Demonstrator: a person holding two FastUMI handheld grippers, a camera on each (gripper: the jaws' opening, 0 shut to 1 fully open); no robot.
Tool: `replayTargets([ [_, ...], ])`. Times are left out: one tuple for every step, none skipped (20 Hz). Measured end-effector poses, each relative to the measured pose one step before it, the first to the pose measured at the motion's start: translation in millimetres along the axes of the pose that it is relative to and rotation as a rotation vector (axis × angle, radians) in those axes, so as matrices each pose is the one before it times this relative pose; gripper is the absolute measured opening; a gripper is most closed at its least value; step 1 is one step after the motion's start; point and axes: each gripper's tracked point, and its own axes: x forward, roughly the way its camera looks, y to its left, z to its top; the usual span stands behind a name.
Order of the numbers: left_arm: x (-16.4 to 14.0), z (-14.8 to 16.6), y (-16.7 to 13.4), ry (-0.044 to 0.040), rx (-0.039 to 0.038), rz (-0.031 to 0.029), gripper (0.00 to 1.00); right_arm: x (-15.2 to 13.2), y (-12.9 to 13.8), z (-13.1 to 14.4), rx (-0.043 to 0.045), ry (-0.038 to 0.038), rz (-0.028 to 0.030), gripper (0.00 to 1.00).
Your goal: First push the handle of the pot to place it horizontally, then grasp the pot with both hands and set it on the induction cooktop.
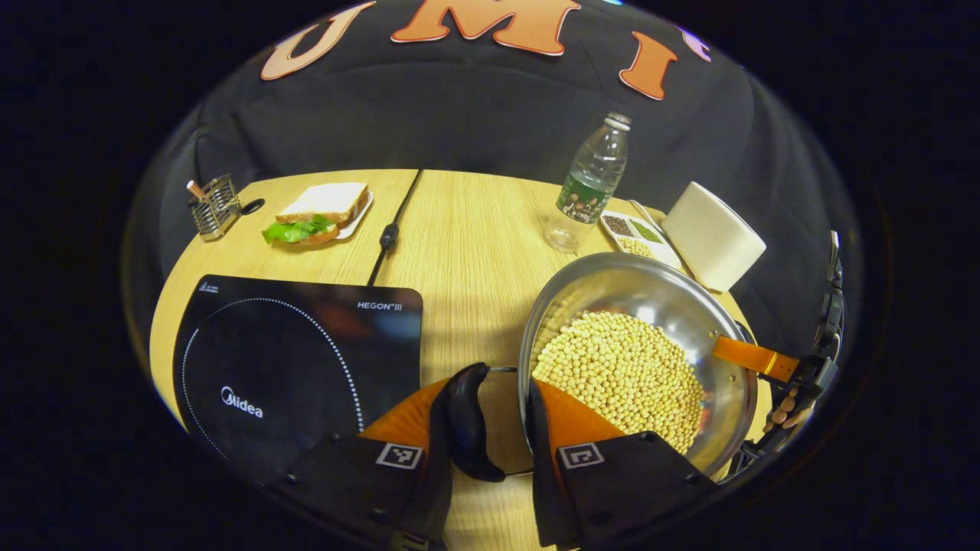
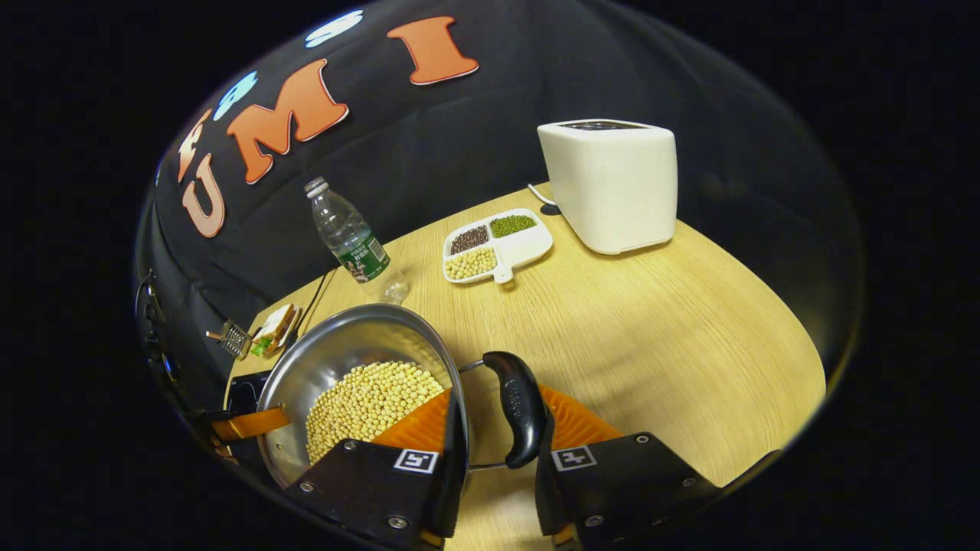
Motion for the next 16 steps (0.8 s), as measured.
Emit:
replayTargets([
  [-5.76,3.96,1.56,-0.00881,0.00288,-0.00189,0.51,-5.23,4.6,1.43,0.00708,-0.00561,0.00646,0.4],
  [-7.53,4.02,3.47,-0.0113,-0.00349,0.00032,0.5,-4.85,5.43,1.74,0.00065,-0.00488,0.00733,0.39],
  [-6.58,3.76,3.36,-0.00383,-0.00574,-0.00068,0.5,-5.38,6.77,3.36,0.00058,-0.00843,0.00547,0.39],
  [-6.32,3.12,2.15,-0.00384,-0.00531,0.00002,0.5,-4.15,7.53,2.36,-0.00366,-0.00464,0.00422,0.39],
  [-6.09,3.28,2.88,-0.0039,-0.0034,0.00084,0.51,-3.45,7.24,2.99,-0.00334,-0.00786,0.00599,0.39],
  [-7.06,2.67,4.52,-0.00522,-0.00401,0.0008,0.51,-3.68,7.24,2.81,-0.00134,-0.00619,0.00572,0.39],
  [-6.41,3.39,4.46,-0.0051,-0.00287,0.00149,0.5,-5.3,7.55,2.15,-0.00297,-0.00198,0.00773,0.39],
  [-6.58,3.0,4.29,-0.0065,-0.0038,0.00225,0.5,-3.65,7.79,2.09,-0.00342,-0.00548,0.00696,0.39],
  [-6.65,3.58,4.84,-0.00488,-0.00384,0.00283,0.51,-3.63,7.46,1.87,-0.00316,-0.00306,0.00772,0.39],
  [-6.75,3.16,5.97,-0.00611,-0.00286,0.00223,0.51,-3.47,7.31,1.72,-0.00326,-0.00279,0.00895,0.39],
  [-7.19,3.5,6.37,-0.00853,-0.00699,0.00462,0.51,-2.4,8.27,1.09,-0.00323,-0.00196,0.01063,0.39],
  [-4.94,2.06,5.08,-0.00704,-0.00203,0.00407,0.51,-2.09,8.41,0.95,-0.00148,-0.00131,0.00898,0.39],
  [-6.49,3.14,6.83,-0.00853,-0.00097,0.00526,0.5,-2.35,8.62,-0.01,-0.00369,-0.00188,0.00832,0.39],
  [-6.9,1.95,7.09,-0.0066,-0.0045,0.00499,0.49,-1.92,9.14,0.62,-0.00634,-0.00247,0.00826,0.39],
  [-6.27,2.3,7.36,-0.00444,-0.00737,0.00371,0.51,-3.49,7.6,0.59,-0.00437,-0.00315,0.00709,0.39],
  [-6.23,2.0,8.32,-0.00459,-0.0099,0.00374,0.49,-1.88,9.4,-0.03,-0.00618,0.00086,0.00777,0.39],
])
